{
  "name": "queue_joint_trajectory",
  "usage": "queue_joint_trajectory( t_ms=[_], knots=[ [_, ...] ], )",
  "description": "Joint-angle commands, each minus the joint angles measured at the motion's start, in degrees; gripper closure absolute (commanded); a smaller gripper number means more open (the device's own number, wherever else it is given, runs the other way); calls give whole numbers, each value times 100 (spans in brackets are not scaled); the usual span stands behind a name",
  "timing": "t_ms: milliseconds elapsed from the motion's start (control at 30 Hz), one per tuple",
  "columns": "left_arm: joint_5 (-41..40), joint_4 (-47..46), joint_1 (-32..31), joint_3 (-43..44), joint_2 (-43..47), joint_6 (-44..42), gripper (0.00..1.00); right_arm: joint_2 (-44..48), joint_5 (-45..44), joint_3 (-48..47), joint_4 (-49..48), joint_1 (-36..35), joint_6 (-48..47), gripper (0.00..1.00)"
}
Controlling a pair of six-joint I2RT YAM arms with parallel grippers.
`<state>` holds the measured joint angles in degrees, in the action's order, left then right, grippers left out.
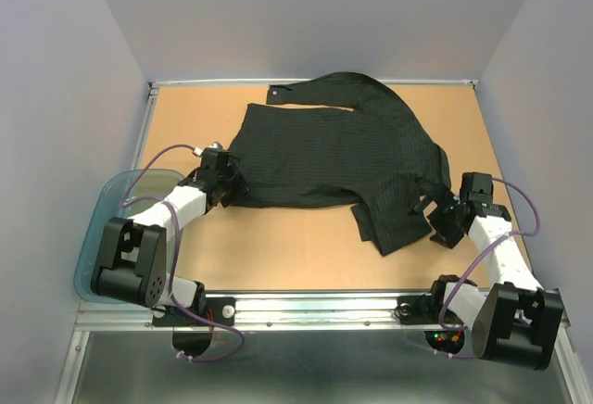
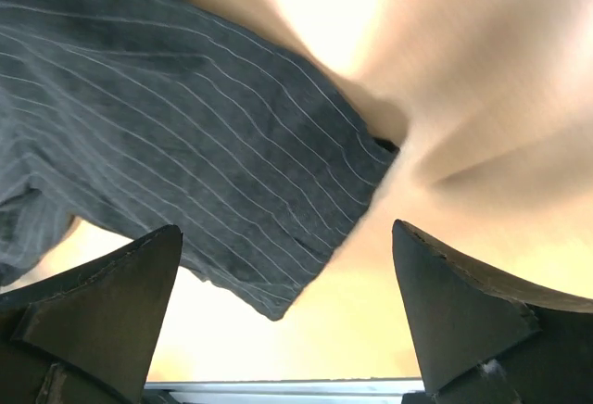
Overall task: Fold and stack the long sleeve shirts
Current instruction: Fold the shirt
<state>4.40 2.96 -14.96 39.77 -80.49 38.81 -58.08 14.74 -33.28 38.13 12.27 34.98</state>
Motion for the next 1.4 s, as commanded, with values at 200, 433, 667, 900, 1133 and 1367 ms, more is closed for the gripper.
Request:
queue_joint_trajectory(
  t_ms=[200,433,667,900,1133,1367],
  knots=[
    [-168,170,-16,66,244,-84,43,52,-218,664,-59,-348,650,5],
    [-133,91,-16,40,104,-93,43,-115,-121,980,-823,-419,1028,37],
    [-89,29,-7,5,33,-128,43,69,81,219,-887,-419,888,96],
    [-71,38,-16,-4,-151,-180,43,-668,406,-2197,-780,-427,896,99],
    [43,11,-7,13,-301,-189,43,-2776,575,-4620,-1457,-760,1055,95],
    [113,29,-16,31,-301,-207,43,-4763,231,-6689,-1484,-1183,871,69]
  ],
)
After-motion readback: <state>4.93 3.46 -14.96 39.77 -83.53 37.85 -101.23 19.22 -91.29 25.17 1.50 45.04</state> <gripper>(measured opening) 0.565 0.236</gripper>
